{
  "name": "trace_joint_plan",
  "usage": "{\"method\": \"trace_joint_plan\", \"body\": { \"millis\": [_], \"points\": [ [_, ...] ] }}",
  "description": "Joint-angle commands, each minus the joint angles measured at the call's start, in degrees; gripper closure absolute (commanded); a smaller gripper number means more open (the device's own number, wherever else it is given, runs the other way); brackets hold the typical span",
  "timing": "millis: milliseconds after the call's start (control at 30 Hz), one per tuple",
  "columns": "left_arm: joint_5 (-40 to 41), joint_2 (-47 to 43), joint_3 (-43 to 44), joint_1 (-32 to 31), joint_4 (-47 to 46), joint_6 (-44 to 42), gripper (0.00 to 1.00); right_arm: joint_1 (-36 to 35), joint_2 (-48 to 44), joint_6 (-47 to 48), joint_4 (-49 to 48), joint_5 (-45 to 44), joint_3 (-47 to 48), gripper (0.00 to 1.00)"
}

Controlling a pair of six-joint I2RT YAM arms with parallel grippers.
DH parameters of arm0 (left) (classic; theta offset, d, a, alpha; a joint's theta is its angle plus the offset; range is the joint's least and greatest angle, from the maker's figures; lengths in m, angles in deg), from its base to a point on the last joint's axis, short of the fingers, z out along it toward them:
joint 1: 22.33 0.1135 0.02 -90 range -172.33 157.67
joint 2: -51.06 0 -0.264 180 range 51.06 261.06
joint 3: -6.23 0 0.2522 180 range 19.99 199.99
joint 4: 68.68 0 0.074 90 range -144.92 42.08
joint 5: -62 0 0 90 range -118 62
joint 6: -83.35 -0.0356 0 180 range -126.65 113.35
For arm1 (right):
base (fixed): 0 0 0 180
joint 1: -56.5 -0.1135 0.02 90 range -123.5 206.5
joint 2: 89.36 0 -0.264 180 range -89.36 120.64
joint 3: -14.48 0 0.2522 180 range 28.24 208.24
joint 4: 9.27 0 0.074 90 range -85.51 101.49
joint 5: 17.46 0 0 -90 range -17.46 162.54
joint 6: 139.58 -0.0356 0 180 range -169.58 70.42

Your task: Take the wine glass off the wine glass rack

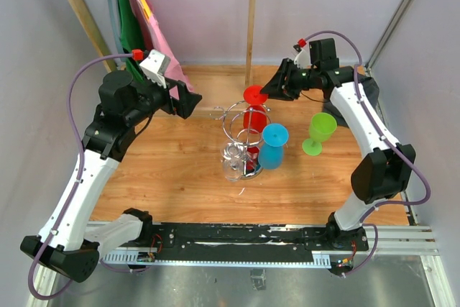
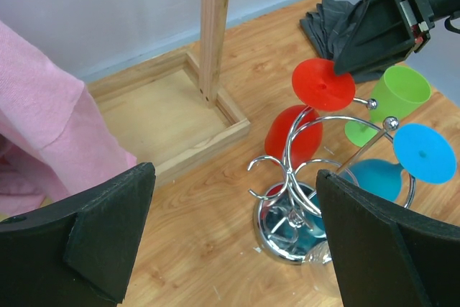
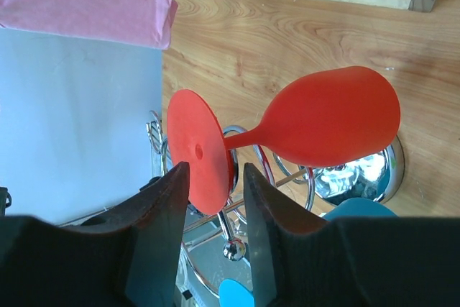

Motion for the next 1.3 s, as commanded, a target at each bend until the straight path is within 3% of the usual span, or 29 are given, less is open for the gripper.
{"method": "trace_joint_plan", "body": {
  "millis": [0,267,500,667,800,967,1067,1267],
  "points": [
    [-0.95,-0.91,0.12,-0.35,-0.10,-0.55,0.00,0.59,0.55,-0.35,-1.37,1.29,-1.01,0.66],
    [-1.16,-0.82,-0.20,-0.31,-0.09,-0.96,0.01,1.23,-0.22,-0.98,-1.80,2.07,-1.97,0.91],
    [-1.28,-0.73,-0.24,-0.33,-0.11,-1.01,0.01,2.48,-1.04,-2.41,-2.75,3.23,-2.54,0.96],
    [-1.56,-0.64,-0.20,-0.31,-0.02,-0.93,0.01,3.59,-1.37,-3.06,-3.74,4.43,-3.25,0.93],
    [-1.90,-0.36,-0.14,-0.34,0.07,-0.88,0.01,3.87,-1.00,-2.73,-3.78,5.12,-3.53,0.76],
    [-2.00,-0.16,0.09,-0.35,0.26,-0.95,0.01,3.84,-0.20,-3.05,-4.83,5.90,-3.66,0.64],
    [-1.98,-0.12,0.29,-0.34,0.52,-1.03,0.01,3.86,0.34,-3.48,-5.67,6.38,-3.41,0.63],
    [-2.01,-0.12,0.42,-0.28,0.87,-1.40,0.01,3.87,1.14,-3.67,-5.93,6.63,-2.33,0.72]
  ]
}}
